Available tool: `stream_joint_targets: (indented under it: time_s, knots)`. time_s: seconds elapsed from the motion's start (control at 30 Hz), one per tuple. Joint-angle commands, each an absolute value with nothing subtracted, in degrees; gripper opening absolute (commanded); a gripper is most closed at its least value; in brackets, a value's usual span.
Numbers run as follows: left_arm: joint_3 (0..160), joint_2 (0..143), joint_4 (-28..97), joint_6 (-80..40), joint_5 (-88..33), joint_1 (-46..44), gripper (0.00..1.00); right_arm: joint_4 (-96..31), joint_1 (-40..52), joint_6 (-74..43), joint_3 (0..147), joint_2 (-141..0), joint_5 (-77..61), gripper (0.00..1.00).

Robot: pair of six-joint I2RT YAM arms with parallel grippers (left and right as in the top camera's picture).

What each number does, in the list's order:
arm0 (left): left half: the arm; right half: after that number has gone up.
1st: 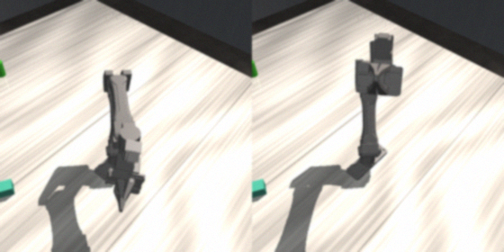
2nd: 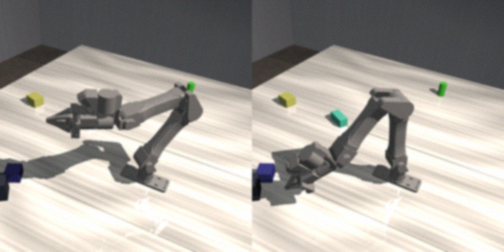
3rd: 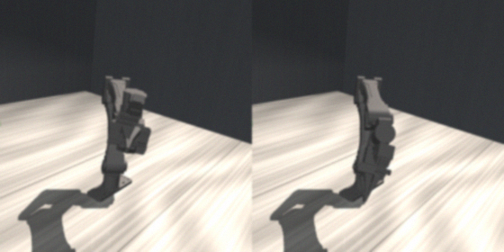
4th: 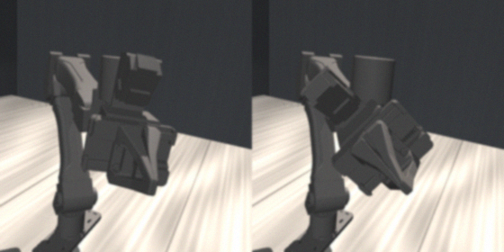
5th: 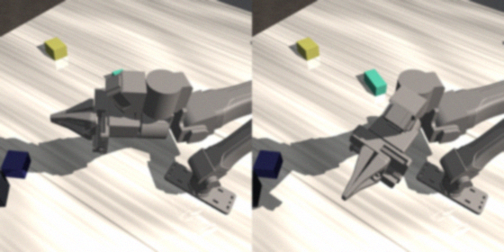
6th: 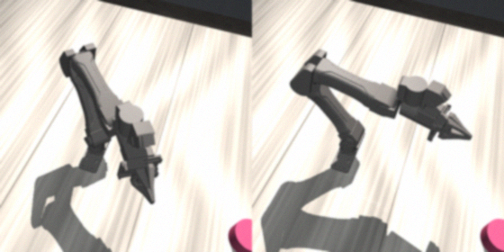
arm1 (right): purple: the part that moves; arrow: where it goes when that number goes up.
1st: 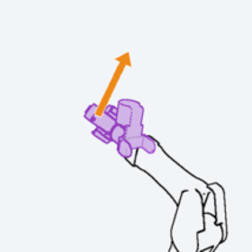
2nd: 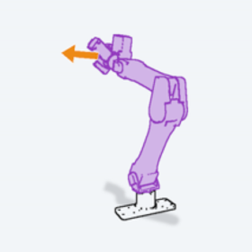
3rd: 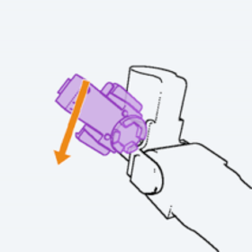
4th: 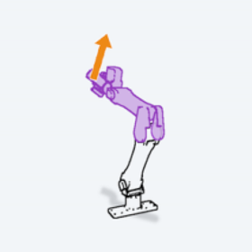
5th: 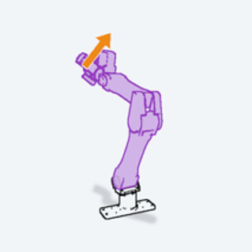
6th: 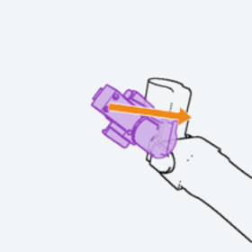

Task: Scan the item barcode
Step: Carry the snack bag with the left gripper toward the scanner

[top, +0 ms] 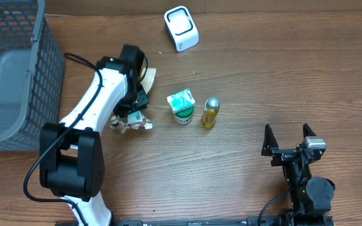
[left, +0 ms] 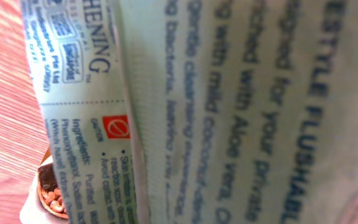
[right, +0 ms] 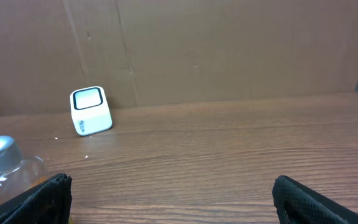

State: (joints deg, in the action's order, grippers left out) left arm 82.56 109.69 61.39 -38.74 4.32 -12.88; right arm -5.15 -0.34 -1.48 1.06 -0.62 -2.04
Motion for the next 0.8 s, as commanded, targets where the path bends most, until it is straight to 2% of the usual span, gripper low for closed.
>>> stream_joint_targets:
  time_s: [0.0, 0.1, 0.4, 0.77]
  knots:
    - [80.0, 109.4, 59.9, -40.7, 6.0, -12.9, 0.27, -4.8, -0.1, -1.3, 0.5, -0.2, -1.3, 1.0]
    - [78.5, 109.4, 58.4, -39.6, 5.9, -12.9, 0.59, -4.8, -0.1, -1.3, 0.5, -0.2, -1.3, 1.0]
    - [82.9, 109.4, 60.3, -32.5, 2.3, -12.8, 0.76, -4.8, -0.1, -1.3, 0.5, -0.2, -1.3, 1.0]
    - [117.1, 109.3, 78.6, -21.0, 9.5, -12.2, 0.83, -4.8, -0.1, -1.3, 0.5, -0.2, -1.3, 1.0]
